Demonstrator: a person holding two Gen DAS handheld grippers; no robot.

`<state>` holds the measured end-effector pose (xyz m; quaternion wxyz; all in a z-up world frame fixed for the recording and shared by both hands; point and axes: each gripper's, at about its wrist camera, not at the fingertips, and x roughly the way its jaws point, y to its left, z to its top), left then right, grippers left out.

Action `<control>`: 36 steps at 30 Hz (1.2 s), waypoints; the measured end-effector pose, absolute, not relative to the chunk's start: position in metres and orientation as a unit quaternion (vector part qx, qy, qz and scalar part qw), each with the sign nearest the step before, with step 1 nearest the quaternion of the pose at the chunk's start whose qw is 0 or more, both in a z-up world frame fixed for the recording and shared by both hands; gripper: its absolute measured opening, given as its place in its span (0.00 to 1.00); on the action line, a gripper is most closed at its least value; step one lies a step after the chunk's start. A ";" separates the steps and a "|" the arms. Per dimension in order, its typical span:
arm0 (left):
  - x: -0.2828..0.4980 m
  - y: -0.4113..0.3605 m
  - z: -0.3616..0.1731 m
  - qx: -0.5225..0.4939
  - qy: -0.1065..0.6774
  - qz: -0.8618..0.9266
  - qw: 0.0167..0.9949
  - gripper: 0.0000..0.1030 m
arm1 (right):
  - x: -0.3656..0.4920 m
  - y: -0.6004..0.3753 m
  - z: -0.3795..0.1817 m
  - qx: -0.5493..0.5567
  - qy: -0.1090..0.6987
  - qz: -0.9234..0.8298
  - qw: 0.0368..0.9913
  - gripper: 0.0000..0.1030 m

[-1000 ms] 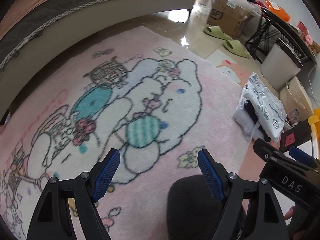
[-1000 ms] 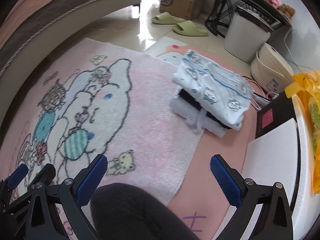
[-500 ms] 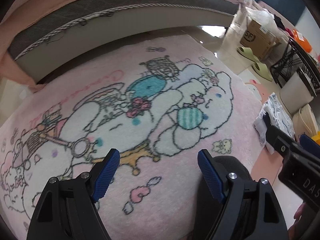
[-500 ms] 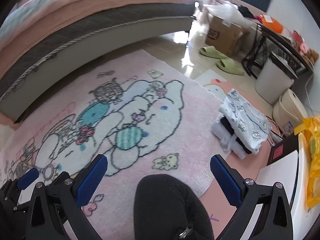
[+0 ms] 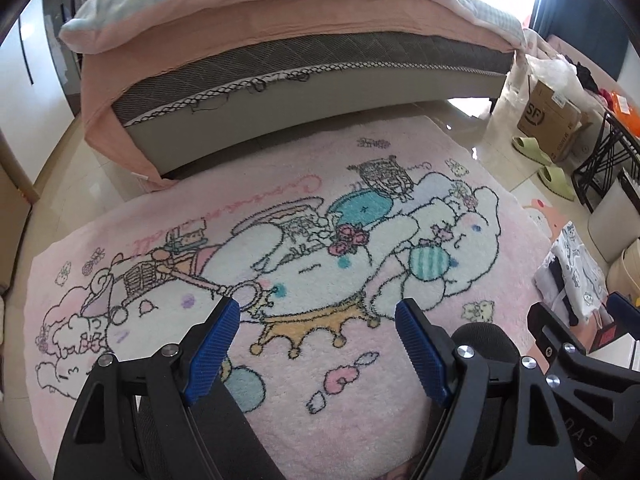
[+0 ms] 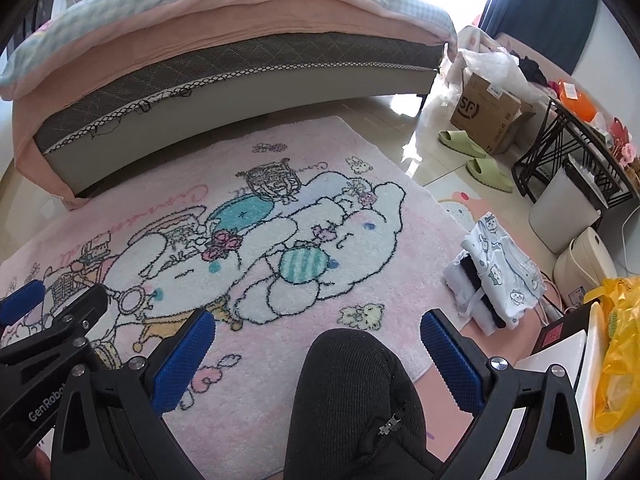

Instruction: Fold clothes

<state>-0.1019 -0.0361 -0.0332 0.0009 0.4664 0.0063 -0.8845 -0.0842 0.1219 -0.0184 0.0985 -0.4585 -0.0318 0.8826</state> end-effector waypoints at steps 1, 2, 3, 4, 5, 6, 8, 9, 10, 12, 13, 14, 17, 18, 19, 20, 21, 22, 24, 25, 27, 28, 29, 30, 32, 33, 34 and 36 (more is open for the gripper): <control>-0.099 -0.037 -0.032 0.466 0.008 -0.885 0.003 0.78 | -0.082 0.122 -0.016 -0.457 -0.033 0.883 0.101 1.00; -0.096 -0.037 -0.031 0.465 0.009 -0.885 0.004 0.78 | -0.079 0.121 -0.014 -0.454 -0.033 0.885 0.100 1.00; -0.094 -0.038 -0.030 0.464 0.010 -0.886 0.006 0.78 | -0.076 0.121 -0.011 -0.450 -0.033 0.887 0.098 1.00; -0.092 -0.039 -0.030 0.466 0.009 -0.885 0.008 0.78 | -0.073 0.120 -0.008 -0.447 -0.034 0.889 0.097 1.00; -0.090 -0.039 -0.030 0.467 0.007 -0.884 0.010 0.78 | -0.070 0.119 -0.008 -0.445 -0.035 0.890 0.095 1.00; -0.089 -0.040 -0.031 0.469 0.006 -0.883 0.011 0.78 | -0.068 0.118 -0.008 -0.445 -0.037 0.890 0.094 1.00; -0.086 -0.040 -0.032 0.473 -0.009 -0.880 0.031 0.78 | -0.064 0.115 -0.008 -0.445 -0.040 0.890 0.091 1.00; -0.084 -0.041 -0.032 0.473 -0.008 -0.880 0.038 0.78 | -0.062 0.113 -0.008 -0.445 -0.041 0.890 0.090 1.00; -0.082 -0.043 -0.032 0.473 -0.004 -0.880 0.042 0.78 | -0.060 0.112 -0.009 -0.446 -0.043 0.890 0.088 1.00; -0.078 -0.047 -0.031 0.472 0.004 -0.880 0.051 0.78 | -0.056 0.108 -0.011 -0.447 -0.044 0.890 0.079 1.00; -0.076 -0.050 -0.030 0.472 0.008 -0.880 0.056 0.78 | -0.054 0.106 -0.012 -0.447 -0.042 0.891 0.073 1.00; -0.075 -0.052 -0.030 0.471 0.012 -0.880 0.061 0.78 | -0.052 0.104 -0.013 -0.447 -0.039 0.891 0.069 1.00; -0.071 -0.057 -0.029 0.471 0.021 -0.879 0.073 0.78 | -0.045 0.099 -0.013 -0.444 -0.036 0.893 0.058 1.00; -0.070 -0.058 -0.029 0.470 0.021 -0.879 0.075 0.78 | -0.043 0.097 -0.012 -0.443 -0.035 0.894 0.055 1.00; -0.068 -0.058 -0.029 0.470 0.019 -0.879 0.078 0.78 | -0.041 0.096 -0.011 -0.441 -0.035 0.895 0.055 1.00; -0.067 -0.059 -0.028 0.469 0.018 -0.879 0.080 0.78 | -0.038 0.095 -0.010 -0.439 -0.036 0.896 0.056 1.00; -0.065 -0.059 -0.027 0.468 0.017 -0.880 0.083 0.78 | -0.036 0.094 -0.010 -0.438 -0.038 0.897 0.056 1.00; -0.064 -0.060 -0.027 0.467 0.020 -0.880 0.083 0.78 | -0.035 0.093 -0.009 -0.437 -0.039 0.897 0.057 1.00; -0.061 -0.062 -0.025 0.465 0.025 -0.881 0.082 0.78 | -0.034 0.093 -0.008 -0.436 -0.039 0.897 0.059 1.00; -0.060 -0.063 -0.024 0.464 0.027 -0.882 0.080 0.78 | -0.033 0.093 -0.008 -0.436 -0.039 0.897 0.060 1.00; -0.059 -0.063 -0.023 0.464 0.024 -0.882 0.081 0.78 | -0.035 0.093 -0.010 -0.439 -0.037 0.895 0.061 1.00; -0.058 -0.062 -0.023 0.464 0.024 -0.882 0.082 0.78 | -0.036 0.094 -0.012 -0.443 -0.037 0.894 0.061 1.00; -0.058 -0.063 -0.023 0.465 0.024 -0.881 0.082 0.78 | -0.037 0.094 -0.014 -0.446 -0.036 0.892 0.062 1.00; -0.059 -0.063 -0.024 0.467 0.024 -0.880 0.082 0.78 | -0.038 0.094 -0.016 -0.450 -0.035 0.890 0.063 1.00; -0.059 -0.062 -0.025 0.469 0.022 -0.879 0.082 0.78 | -0.039 0.095 -0.019 -0.455 -0.034 0.887 0.064 1.00; -0.059 -0.062 -0.025 0.470 0.021 -0.879 0.082 0.78 | -0.040 0.095 -0.020 -0.457 -0.034 0.886 0.064 1.00; -0.059 -0.061 -0.025 0.470 0.021 -0.879 0.083 0.78 | -0.040 0.096 -0.021 -0.459 -0.033 0.886 0.065 1.00; -0.058 -0.061 -0.024 0.468 0.019 -0.879 0.083 0.78 | -0.041 0.097 -0.021 -0.459 -0.031 0.885 0.065 1.00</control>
